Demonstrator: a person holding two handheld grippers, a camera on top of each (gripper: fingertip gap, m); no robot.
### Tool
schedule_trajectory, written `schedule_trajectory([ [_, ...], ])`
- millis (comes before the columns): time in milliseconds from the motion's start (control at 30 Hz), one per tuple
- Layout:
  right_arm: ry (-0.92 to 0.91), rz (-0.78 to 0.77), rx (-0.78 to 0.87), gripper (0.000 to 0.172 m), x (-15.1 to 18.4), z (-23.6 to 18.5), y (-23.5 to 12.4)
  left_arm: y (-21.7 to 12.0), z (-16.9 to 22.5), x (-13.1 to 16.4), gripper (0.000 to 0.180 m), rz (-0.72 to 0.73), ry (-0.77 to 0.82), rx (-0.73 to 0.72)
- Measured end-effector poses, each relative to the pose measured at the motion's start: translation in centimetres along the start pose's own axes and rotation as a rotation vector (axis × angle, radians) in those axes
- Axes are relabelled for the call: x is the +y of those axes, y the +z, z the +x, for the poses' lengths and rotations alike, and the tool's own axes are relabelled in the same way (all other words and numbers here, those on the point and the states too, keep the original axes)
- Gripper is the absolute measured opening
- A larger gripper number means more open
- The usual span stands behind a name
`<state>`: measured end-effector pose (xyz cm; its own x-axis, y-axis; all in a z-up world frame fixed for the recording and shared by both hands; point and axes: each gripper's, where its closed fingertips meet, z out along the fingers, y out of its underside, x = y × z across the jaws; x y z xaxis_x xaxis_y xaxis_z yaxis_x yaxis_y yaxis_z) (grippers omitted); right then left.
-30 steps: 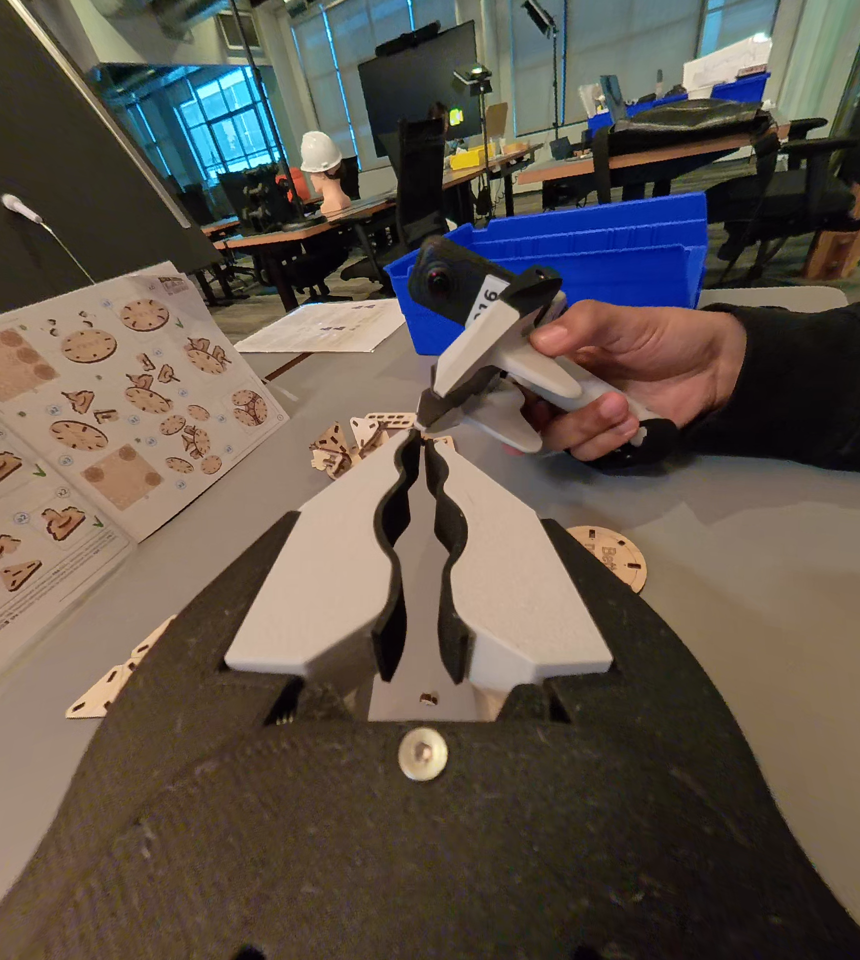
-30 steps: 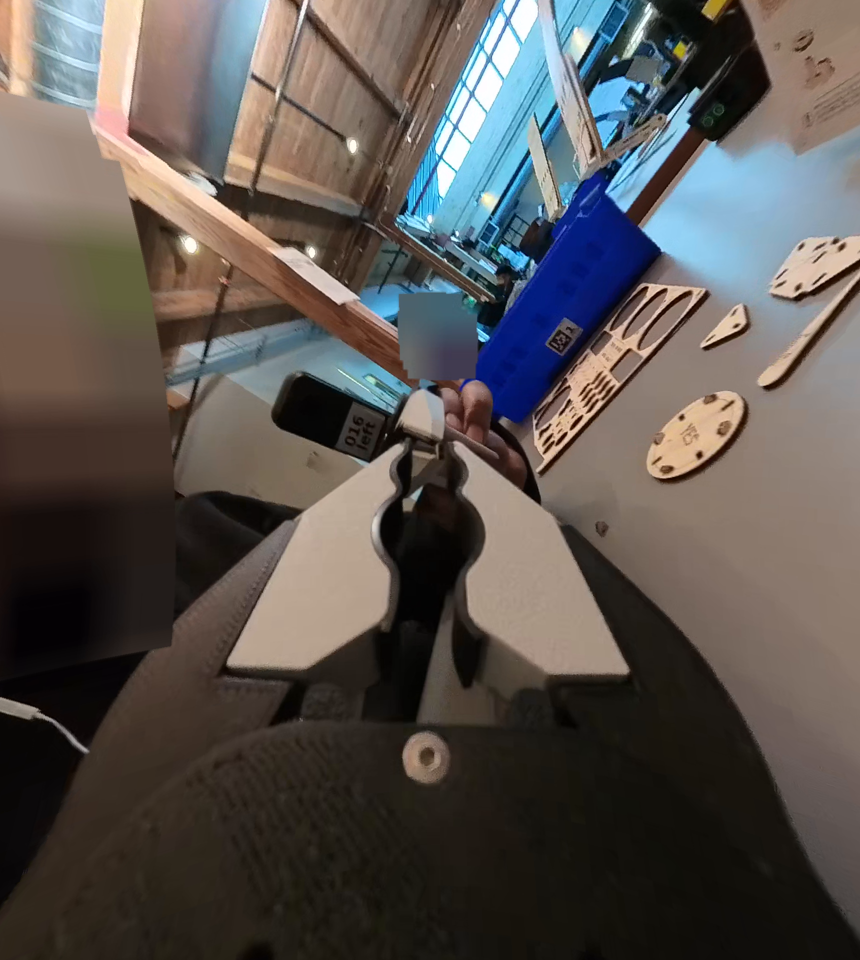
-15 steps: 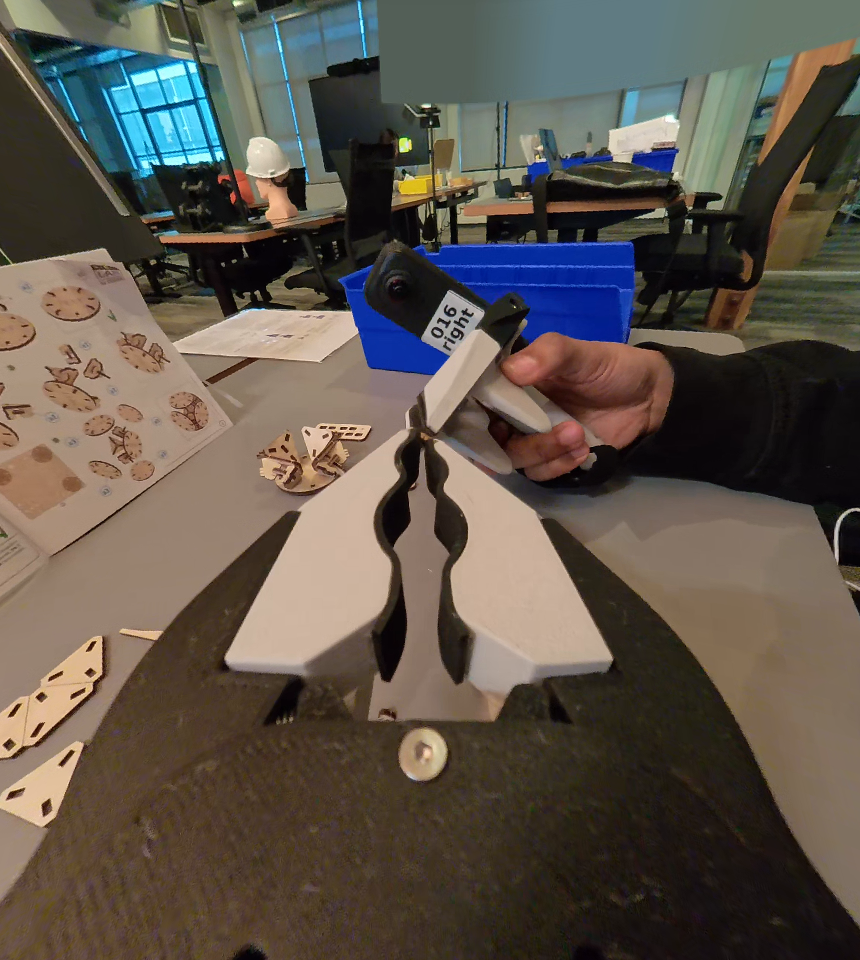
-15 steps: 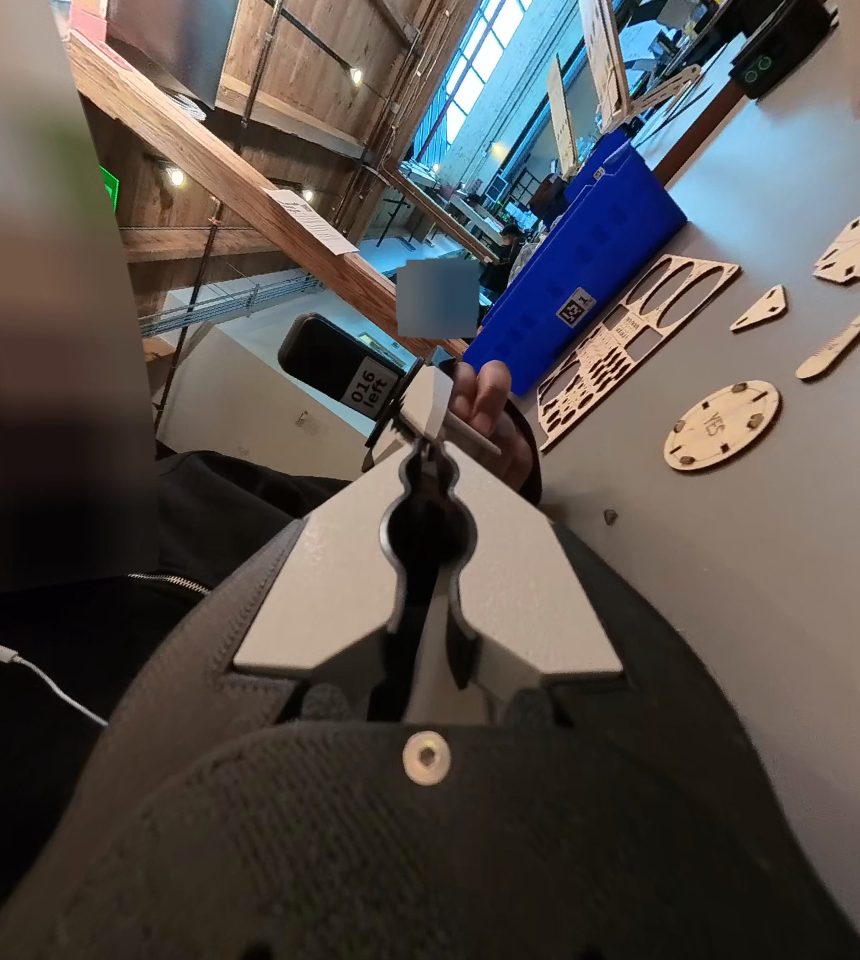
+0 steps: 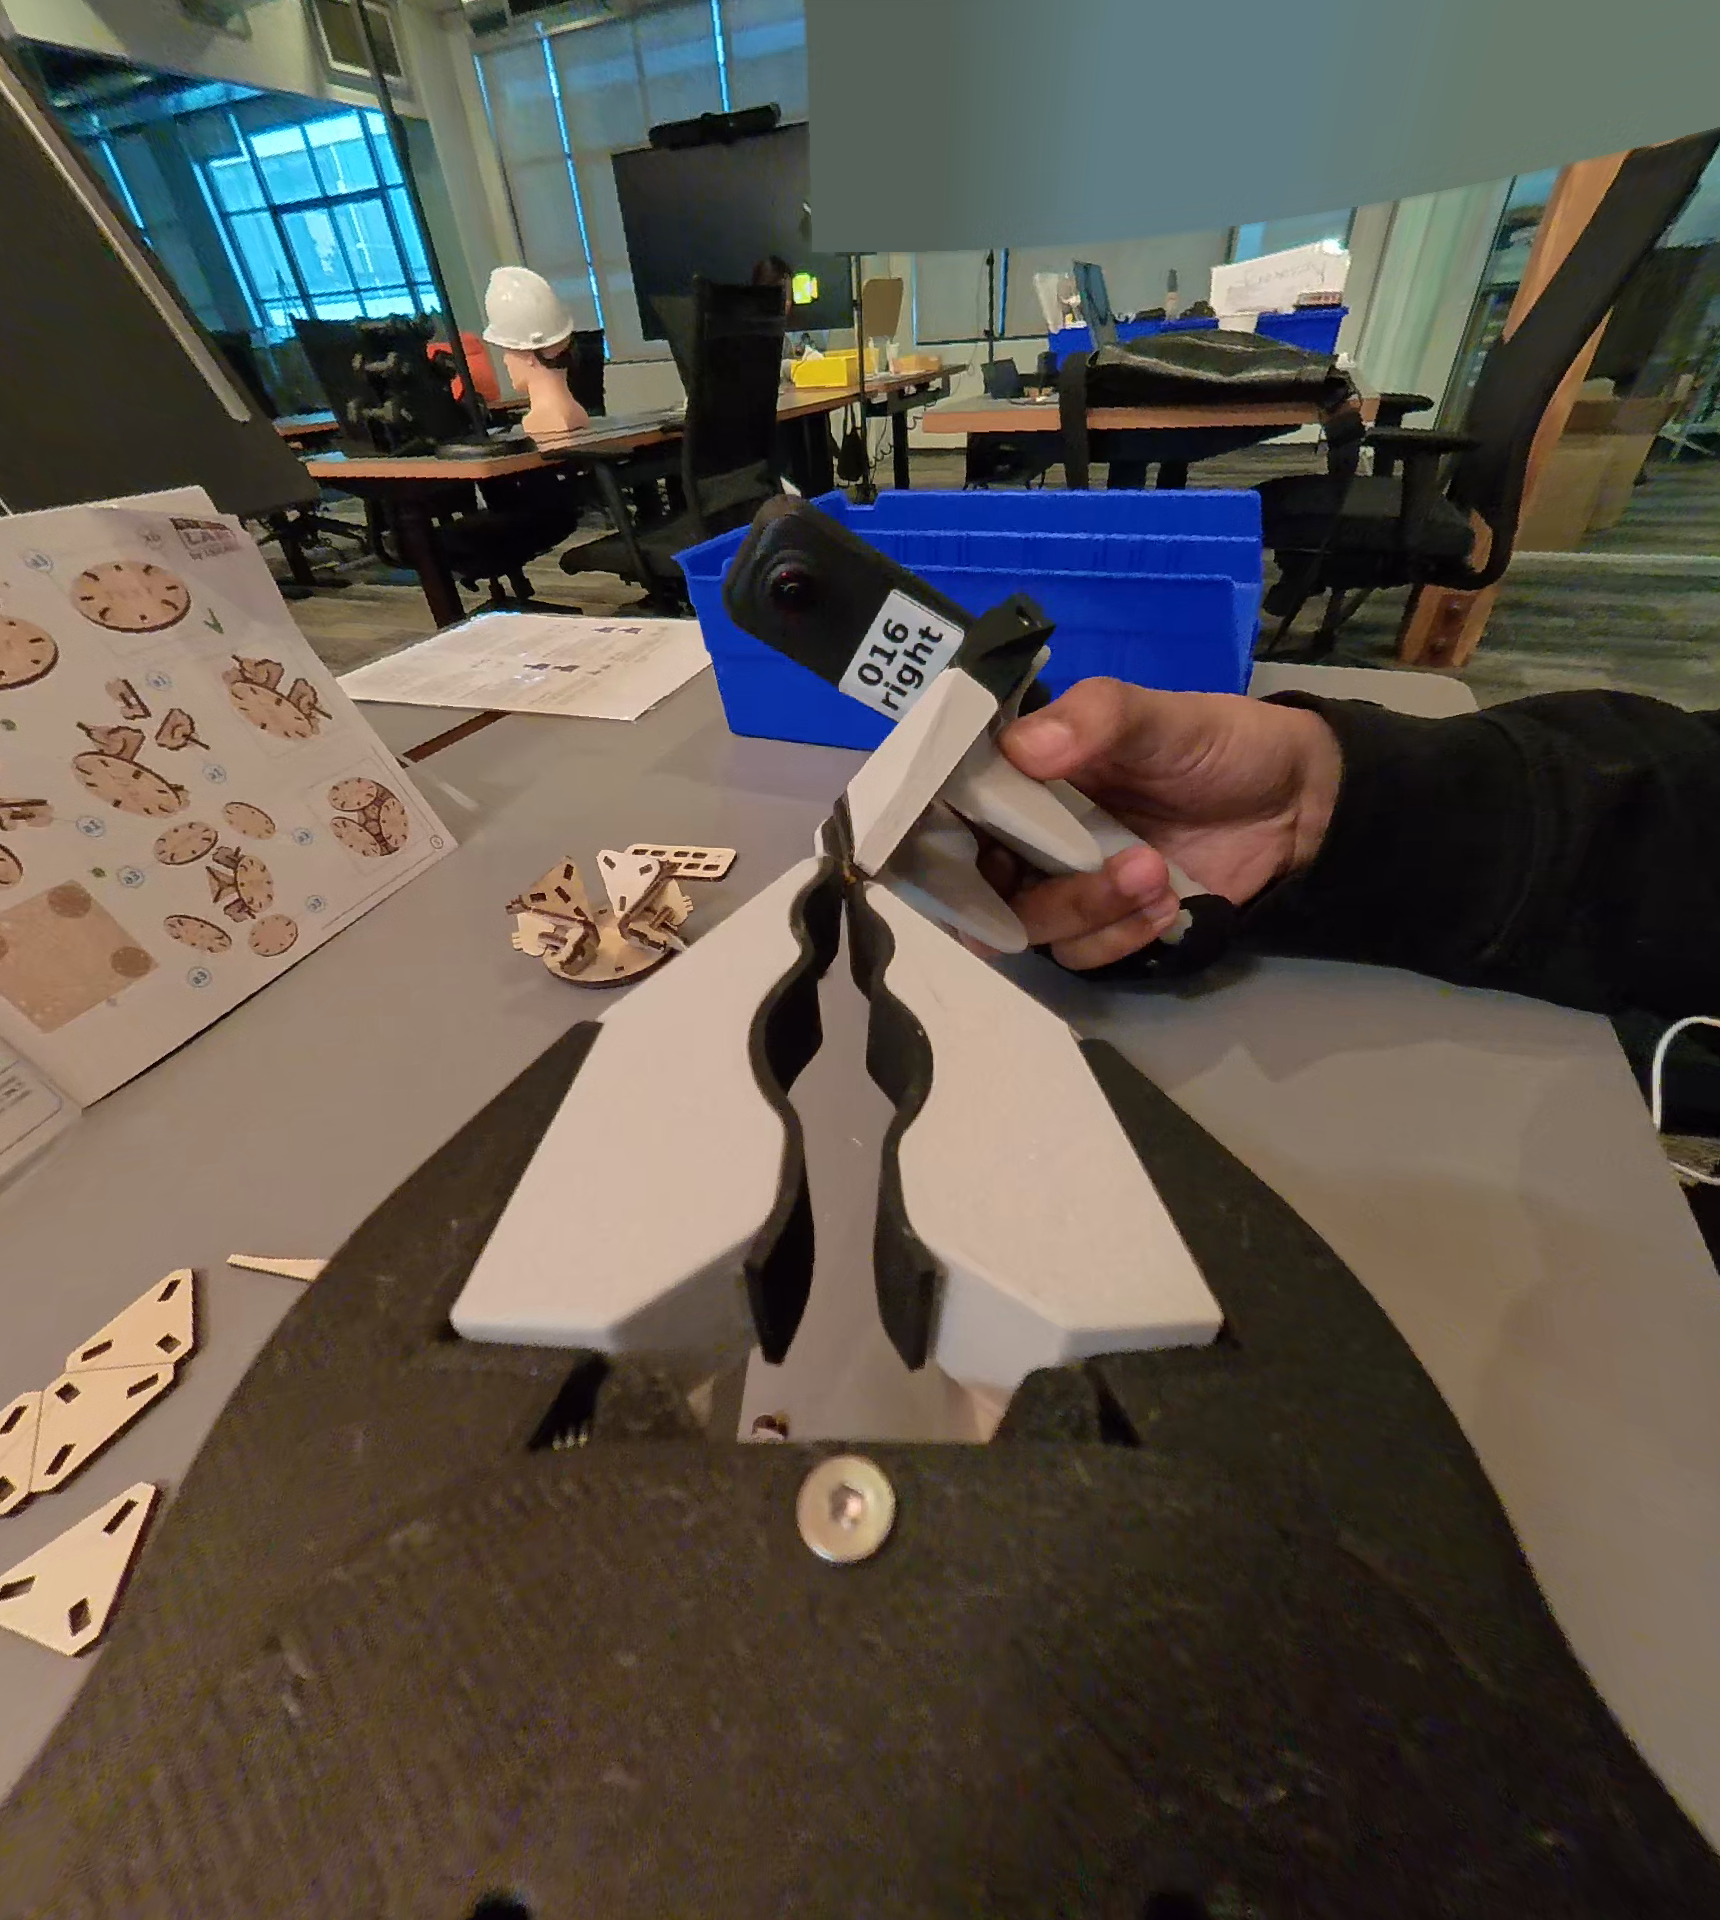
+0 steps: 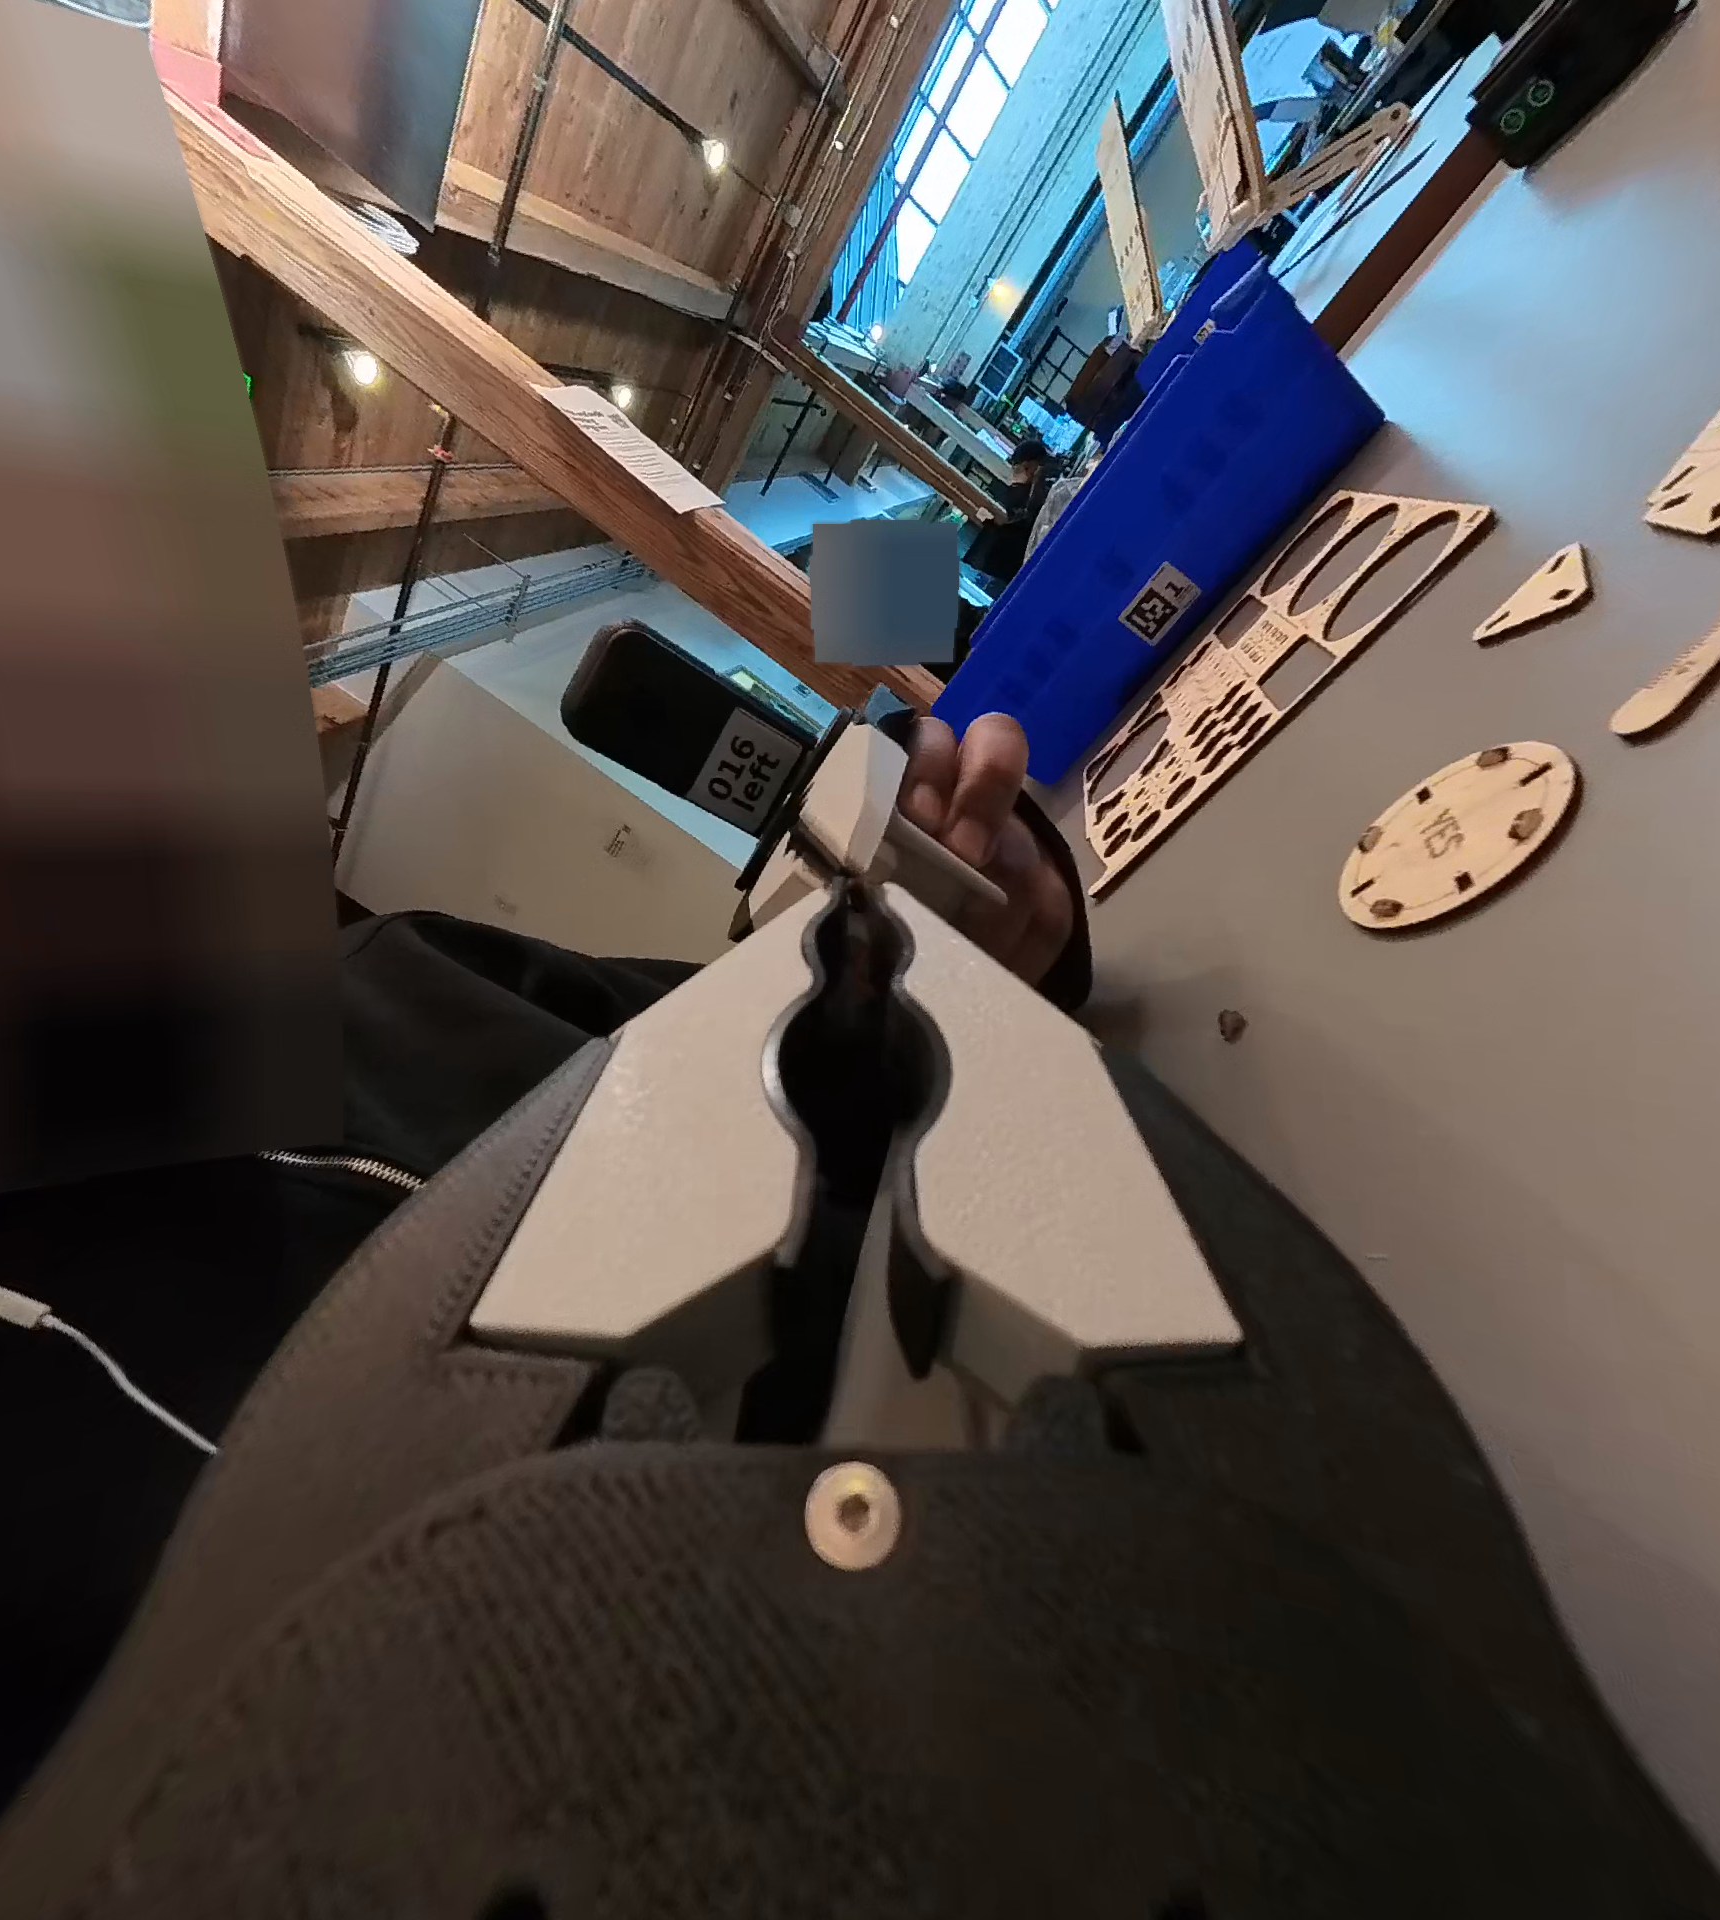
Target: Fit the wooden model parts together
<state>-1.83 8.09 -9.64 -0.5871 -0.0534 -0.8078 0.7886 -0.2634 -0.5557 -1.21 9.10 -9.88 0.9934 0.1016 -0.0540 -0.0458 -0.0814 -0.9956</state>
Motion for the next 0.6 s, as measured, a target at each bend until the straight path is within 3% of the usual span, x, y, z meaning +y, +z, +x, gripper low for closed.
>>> schedule_trajectory([
  [267,-0.019,-0.017,0.038,0.0,0.1,0.4,-0.2,0.2,-0.1,0.7,0.0,-0.06,0.039,-0.019],
  [600,-0.124,0.143,0.109,0.0,-3.2,-0.2,-2.8,0.4,-0.8,2.0,0.0,-0.134,0.001,-0.026],
])
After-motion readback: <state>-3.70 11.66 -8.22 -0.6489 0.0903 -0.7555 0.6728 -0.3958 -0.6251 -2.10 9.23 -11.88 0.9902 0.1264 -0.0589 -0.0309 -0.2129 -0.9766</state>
